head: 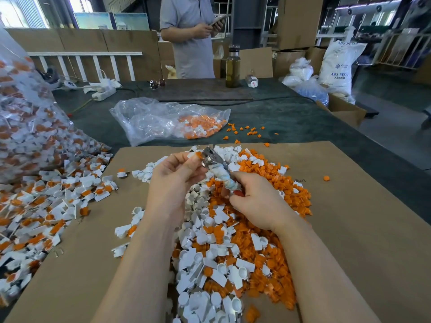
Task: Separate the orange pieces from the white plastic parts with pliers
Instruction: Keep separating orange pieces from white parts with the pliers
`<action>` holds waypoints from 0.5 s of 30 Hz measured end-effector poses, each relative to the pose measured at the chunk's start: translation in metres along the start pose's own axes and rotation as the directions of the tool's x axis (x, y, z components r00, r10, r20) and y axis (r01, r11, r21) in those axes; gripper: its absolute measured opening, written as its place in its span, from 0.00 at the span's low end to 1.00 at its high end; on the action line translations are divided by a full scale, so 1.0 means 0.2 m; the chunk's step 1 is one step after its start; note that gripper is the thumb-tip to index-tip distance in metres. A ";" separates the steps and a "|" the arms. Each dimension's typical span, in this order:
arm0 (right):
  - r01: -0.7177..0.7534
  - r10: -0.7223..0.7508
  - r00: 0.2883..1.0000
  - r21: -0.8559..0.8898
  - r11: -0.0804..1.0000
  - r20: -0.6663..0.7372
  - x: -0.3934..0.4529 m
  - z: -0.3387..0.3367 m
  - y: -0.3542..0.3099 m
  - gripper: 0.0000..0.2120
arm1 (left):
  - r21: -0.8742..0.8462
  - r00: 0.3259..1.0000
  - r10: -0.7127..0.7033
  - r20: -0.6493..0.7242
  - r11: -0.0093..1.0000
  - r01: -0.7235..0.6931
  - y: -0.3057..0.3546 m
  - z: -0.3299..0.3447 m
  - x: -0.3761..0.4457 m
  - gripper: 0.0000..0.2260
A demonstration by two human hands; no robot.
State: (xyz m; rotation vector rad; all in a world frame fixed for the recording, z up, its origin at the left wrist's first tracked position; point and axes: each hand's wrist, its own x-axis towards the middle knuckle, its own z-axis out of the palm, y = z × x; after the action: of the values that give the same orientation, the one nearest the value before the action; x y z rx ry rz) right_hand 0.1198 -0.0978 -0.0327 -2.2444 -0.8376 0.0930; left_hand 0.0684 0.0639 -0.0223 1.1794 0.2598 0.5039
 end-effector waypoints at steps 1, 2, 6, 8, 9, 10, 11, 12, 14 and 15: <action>-0.010 0.010 0.999 -0.012 1.000 -0.031 0.00 0.01 0.00 0.05 | -0.066 0.997 -0.057 -0.045 0.996 0.054 0.01 -0.02 0.00 0.02; -0.022 0.021 0.998 -0.020 1.000 -0.062 0.00 0.01 0.01 0.05 | -0.147 0.986 -0.128 -0.110 0.983 0.111 0.02 -0.04 0.02 0.03; -0.073 0.057 0.978 -0.074 0.995 -0.200 0.01 -0.01 0.05 0.02 | -0.480 0.874 -0.355 -0.332 0.861 0.167 0.08 -0.20 0.08 0.07; -0.112 0.074 0.961 -0.128 0.985 -0.268 0.01 -0.01 0.06 0.06 | -0.640 0.829 -0.414 -0.375 0.763 0.092 0.10 -0.26 0.10 0.09; -0.138 0.090 0.952 -0.145 0.980 -0.294 0.01 -0.01 0.07 0.08 | -0.710 0.808 -0.438 -0.393 0.704 0.036 0.10 -0.30 0.10 0.11; -0.166 0.110 0.942 -0.155 0.974 -0.317 0.01 -0.01 0.07 0.10 | -0.766 0.791 -0.456 -0.407 0.643 -0.024 0.10 -0.32 0.11 0.12; -0.197 0.133 0.932 -0.163 0.967 -0.337 0.01 -0.02 0.08 0.12 | -0.805 0.779 -0.466 -0.420 0.588 -0.083 0.10 -0.35 0.11 0.13; -0.231 0.159 0.922 -0.172 0.958 -0.354 0.02 -0.02 0.08 0.12 | -0.828 0.772 -0.466 -0.433 0.545 -0.135 0.10 -0.37 0.11 0.14; -0.296 0.208 0.901 -0.189 0.936 -0.380 0.02 -0.02 0.10 0.12 | -0.842 0.768 -0.447 -0.459 0.494 -0.216 0.11 -0.38 0.11 0.16; -0.323 0.228 0.891 -0.194 0.926 -0.393 0.02 -0.03 0.11 0.12 | -0.843 0.767 -0.434 -0.473 0.476 -0.250 0.11 -0.39 0.11 0.17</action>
State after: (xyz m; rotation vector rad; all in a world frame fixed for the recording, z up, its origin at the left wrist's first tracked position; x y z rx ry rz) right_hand 0.1363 -0.1102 -0.0422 -2.5040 -0.3366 -0.3090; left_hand 0.0476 0.1438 -0.0295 -0.1159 0.5742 0.8027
